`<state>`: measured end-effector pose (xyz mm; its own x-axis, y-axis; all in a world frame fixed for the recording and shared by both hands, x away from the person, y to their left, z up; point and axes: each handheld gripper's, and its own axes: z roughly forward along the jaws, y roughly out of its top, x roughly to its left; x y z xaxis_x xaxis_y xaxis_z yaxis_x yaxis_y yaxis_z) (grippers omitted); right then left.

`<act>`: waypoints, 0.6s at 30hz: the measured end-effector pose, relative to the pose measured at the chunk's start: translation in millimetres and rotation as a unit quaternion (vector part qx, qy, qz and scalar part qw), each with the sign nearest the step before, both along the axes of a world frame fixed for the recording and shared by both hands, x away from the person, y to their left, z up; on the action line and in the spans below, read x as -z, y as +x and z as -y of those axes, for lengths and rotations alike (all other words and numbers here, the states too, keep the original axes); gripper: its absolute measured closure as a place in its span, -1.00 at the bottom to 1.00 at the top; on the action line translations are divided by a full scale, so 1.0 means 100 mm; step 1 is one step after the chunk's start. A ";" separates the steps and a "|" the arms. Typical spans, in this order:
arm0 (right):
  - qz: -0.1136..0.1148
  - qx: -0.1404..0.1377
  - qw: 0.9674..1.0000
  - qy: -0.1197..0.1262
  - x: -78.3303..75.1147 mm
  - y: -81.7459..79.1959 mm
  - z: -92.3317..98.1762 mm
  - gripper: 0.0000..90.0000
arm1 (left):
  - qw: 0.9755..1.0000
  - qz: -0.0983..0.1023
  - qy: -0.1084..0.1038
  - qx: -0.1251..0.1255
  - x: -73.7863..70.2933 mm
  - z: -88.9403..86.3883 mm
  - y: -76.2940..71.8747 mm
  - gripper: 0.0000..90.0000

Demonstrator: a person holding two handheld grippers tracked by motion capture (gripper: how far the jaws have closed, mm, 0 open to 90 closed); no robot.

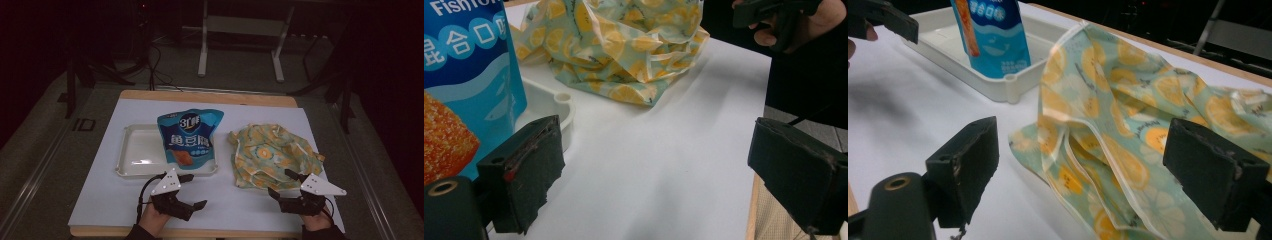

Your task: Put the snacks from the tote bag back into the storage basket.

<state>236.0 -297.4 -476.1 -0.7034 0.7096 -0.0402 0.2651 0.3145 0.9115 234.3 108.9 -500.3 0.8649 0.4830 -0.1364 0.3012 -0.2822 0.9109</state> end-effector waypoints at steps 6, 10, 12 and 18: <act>0.018 0.010 1.000 -0.002 0.02 0.00 0.05 -0.68 | 1.000 -0.003 0.005 0.000 0.04 0.00 0.00 -0.81; 0.013 0.011 1.000 0.002 0.04 0.02 0.06 -0.68 | 1.000 -0.004 0.007 0.001 0.05 0.01 0.00 -0.81; 0.014 0.010 1.000 0.000 0.05 0.02 0.06 -0.68 | 1.000 -0.001 0.008 -0.001 0.04 0.00 -0.01 -0.81; 0.016 0.008 1.000 0.007 0.05 0.03 0.06 -0.68 | 1.000 0.004 0.010 -0.005 0.04 -0.01 -0.02 -0.81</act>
